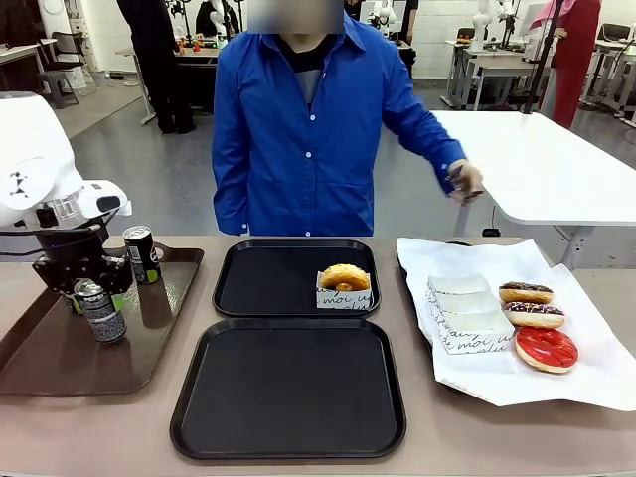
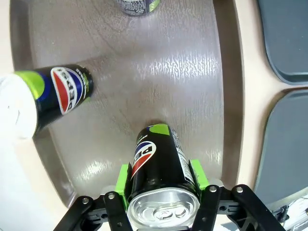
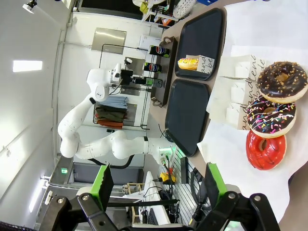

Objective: Set up donuts and drinks on trays.
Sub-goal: Pick up one Pepsi coke and place it on the Flat Tray.

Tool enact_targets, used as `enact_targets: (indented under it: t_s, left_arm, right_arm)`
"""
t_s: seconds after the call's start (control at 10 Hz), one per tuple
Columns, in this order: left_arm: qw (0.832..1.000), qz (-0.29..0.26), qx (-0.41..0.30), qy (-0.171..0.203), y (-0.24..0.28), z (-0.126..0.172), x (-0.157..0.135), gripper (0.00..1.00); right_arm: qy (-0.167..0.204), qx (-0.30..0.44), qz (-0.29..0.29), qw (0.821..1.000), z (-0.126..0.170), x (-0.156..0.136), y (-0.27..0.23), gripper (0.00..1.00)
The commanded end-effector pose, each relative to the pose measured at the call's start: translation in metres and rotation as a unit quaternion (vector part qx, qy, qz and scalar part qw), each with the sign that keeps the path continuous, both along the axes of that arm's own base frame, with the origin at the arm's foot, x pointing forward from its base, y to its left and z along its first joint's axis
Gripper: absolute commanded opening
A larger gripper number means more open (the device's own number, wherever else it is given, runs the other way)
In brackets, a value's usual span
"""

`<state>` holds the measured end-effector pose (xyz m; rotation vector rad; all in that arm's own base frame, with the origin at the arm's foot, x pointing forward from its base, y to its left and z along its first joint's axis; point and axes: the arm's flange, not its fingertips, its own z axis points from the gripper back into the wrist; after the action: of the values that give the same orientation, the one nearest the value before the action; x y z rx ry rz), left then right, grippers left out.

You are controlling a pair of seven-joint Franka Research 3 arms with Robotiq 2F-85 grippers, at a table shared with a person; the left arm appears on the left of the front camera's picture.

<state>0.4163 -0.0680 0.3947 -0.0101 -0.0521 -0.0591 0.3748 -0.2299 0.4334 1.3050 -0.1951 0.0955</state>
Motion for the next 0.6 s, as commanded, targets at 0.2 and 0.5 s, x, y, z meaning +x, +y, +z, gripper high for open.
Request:
enact_targets:
  t_s: [0.2, 0.5]
  left_arm:
    - [0.998, 0.041, 0.035, -0.028, -0.012, 0.075, -0.064, 0.00]
    - [0.996, 0.081, 0.043, -0.022, -0.013, 0.091, -0.073, 0.00]
  right_arm:
    - [0.001, 0.000, 0.001, 1.000, 0.000, 0.000, 0.001, 1.00]
    - [0.001, 0.000, 0.001, 1.000, 0.000, 0.000, 0.001, 1.00]
